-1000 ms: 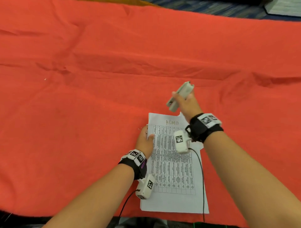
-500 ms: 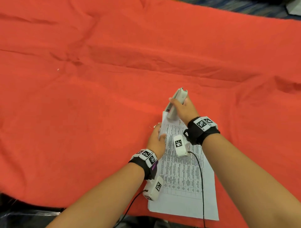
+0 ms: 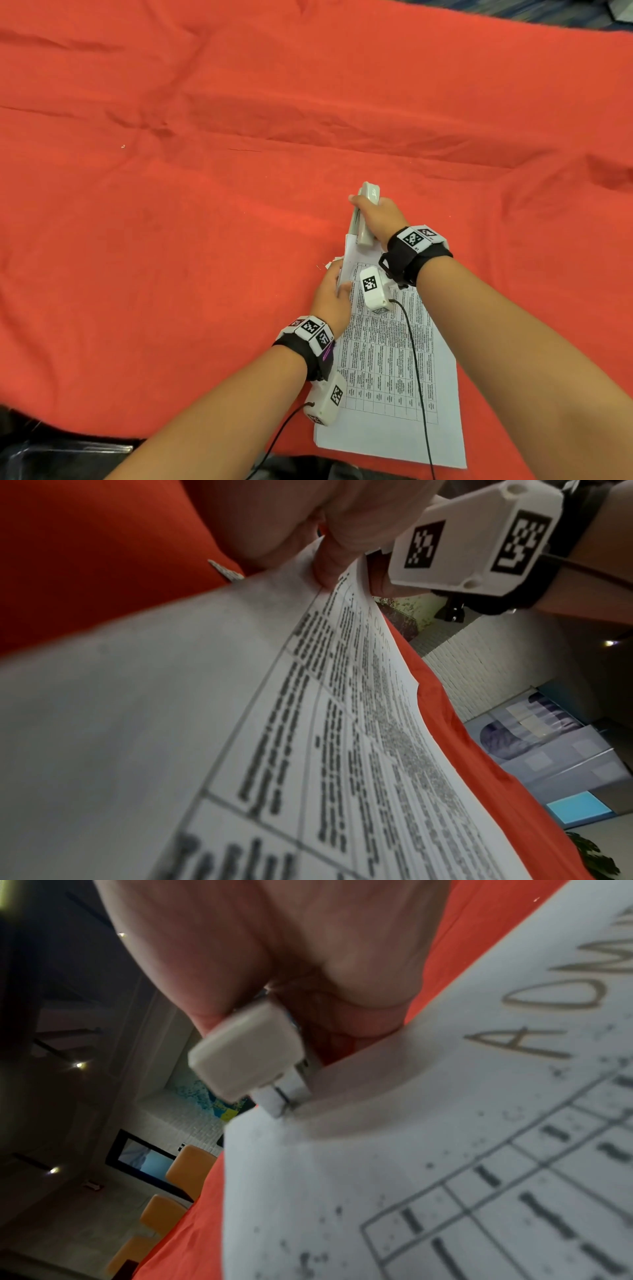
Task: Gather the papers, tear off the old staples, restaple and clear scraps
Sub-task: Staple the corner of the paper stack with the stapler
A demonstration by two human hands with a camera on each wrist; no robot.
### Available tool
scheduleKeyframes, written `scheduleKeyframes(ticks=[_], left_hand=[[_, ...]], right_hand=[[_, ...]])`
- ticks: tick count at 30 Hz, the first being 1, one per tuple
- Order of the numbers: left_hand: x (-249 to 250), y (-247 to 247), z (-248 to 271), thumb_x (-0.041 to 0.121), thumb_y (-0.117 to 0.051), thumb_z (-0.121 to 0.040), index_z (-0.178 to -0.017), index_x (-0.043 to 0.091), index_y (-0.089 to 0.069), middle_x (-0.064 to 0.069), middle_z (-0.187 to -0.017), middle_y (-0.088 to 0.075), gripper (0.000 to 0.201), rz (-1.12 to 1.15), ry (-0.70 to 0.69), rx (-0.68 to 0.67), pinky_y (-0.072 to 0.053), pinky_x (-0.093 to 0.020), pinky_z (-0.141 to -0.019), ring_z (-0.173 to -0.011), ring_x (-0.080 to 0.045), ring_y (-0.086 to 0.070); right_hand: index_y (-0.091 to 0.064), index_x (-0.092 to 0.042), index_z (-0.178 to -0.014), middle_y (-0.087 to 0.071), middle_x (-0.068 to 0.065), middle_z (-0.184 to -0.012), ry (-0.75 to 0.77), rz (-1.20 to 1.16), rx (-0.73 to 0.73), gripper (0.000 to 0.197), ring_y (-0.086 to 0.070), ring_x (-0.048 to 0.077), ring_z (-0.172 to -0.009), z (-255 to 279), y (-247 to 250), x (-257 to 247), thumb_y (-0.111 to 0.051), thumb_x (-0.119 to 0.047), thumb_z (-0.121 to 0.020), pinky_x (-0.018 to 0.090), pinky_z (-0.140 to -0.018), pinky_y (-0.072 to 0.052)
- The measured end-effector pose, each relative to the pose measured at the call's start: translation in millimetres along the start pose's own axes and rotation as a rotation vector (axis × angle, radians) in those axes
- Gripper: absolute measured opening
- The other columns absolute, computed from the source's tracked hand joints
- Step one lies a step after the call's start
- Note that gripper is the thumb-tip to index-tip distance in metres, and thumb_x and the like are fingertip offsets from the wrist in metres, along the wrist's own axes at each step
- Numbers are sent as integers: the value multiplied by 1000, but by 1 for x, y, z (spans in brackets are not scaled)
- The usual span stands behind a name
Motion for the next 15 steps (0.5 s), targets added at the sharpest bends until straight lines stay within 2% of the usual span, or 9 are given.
scheduleKeyframes(ticks=[4, 9, 11, 13, 15], left_hand=[[4, -2, 0, 19, -40, -91, -133, 37, -42, 0, -131, -58, 46, -10, -30, -7, -42, -49, -106, -125, -21, -53], [11, -1, 4, 9, -39, -93, -135, 31, -41, 0, -134, -56, 47, 1, -42, -2, -40, -46, -109, -127, -19, -50], [9, -3, 4, 12, -40, -93, -135, 33, -41, -1, -134, -55, 47, -12, -36, -7, -41, -48, -108, -128, -22, -49], [10, -3, 5, 16, -41, -91, -131, 36, -44, -2, -127, -60, 45, -3, -24, -25, -45, -53, -101, -121, -26, -55], [16, -1, 12, 13, -42, -93, -123, 33, -49, -1, -117, -64, 37, -12, -15, -37, -50, -46, -95, -111, -24, -60]], right_hand=[[-53, -15, -72, -54, 1, -69, -12, -24, 22, 38, -55, 24, -68, 4, -1, -4, -63, -51, -80, 35, -70, -45], [-46, -17, -62, -46, -1, -60, 44, 9, 61, 40, -44, 18, -55, 8, 3, -11, -60, -46, -85, 30, -55, -35], [-44, -18, -59, -44, -2, -59, 61, 5, 75, 38, -42, 18, -54, 9, 4, -11, -61, -39, -86, 30, -57, -34], [-44, -18, -58, -43, -1, -59, 67, -11, 86, 34, -42, 20, -58, 10, 4, -11, -61, -31, -86, 30, -60, -35], [-44, -17, -59, -43, -1, -59, 61, -42, 93, 33, -41, 20, -59, 10, 5, -10, -62, -27, -85, 31, -61, -35]])
Point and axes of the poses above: each hand's wrist, its own z-axis away from the middle knuckle, its own y-axis out of the back of the hand, x = y × z, the point moved 9 cm from there along -z, towards the middle knuckle
